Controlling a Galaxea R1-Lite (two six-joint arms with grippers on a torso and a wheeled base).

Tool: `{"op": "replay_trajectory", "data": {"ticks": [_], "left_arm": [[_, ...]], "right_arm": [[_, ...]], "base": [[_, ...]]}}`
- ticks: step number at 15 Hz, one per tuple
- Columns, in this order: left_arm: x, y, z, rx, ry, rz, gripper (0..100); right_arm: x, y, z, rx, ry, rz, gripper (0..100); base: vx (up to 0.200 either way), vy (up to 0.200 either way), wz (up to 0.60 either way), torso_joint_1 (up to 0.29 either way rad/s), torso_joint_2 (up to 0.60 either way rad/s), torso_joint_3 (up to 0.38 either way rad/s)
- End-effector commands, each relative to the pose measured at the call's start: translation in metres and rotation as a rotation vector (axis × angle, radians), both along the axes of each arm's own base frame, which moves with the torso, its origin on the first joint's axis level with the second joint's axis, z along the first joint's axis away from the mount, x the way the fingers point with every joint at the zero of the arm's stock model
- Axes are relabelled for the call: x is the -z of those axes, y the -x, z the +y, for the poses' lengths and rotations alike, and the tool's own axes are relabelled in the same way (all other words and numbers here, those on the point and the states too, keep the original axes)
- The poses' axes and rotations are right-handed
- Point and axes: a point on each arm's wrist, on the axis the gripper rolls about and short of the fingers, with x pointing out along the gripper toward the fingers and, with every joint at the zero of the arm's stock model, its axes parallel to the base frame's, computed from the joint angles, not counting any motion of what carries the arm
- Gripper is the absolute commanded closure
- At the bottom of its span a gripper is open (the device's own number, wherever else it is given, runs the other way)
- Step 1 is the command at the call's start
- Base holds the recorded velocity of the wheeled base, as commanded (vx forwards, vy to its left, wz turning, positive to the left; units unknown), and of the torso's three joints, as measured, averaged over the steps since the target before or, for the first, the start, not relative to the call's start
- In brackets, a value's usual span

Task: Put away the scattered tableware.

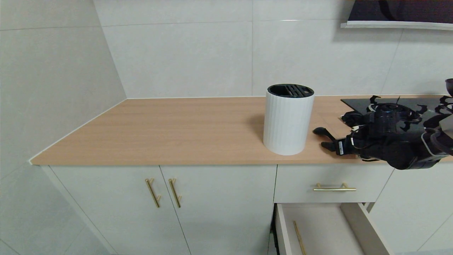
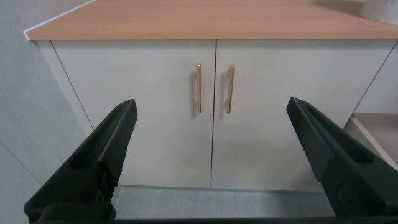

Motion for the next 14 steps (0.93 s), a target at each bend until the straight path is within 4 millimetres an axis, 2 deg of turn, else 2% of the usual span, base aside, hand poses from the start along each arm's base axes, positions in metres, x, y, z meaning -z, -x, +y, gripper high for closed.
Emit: {"op": "replay_trajectory", "data": {"ticks": [1,8,14], "left_arm": [[0.0,0.0,0.0,-0.001,0.0,0.0,0],[0.0,0.0,0.0,-0.001,0.0,0.0,0],[0.0,0.0,0.0,-0.001,0.0,0.0,0]], "right_arm": [[0.0,0.0,0.0,-0.001,0.0,0.0,100],[-0.008,0.005,0.001,-0.001,-0.003,0.02,100],[-0.049,0.032,0.006,0.001,-0.03,0.134,100]], "base": [[0.0,0.0,0.0,0.0,0.0,0.0],[0.0,0.0,0.0,0.0,0.0,0.0],[0.0,0.0,0.0,0.0,0.0,0.0]]}}
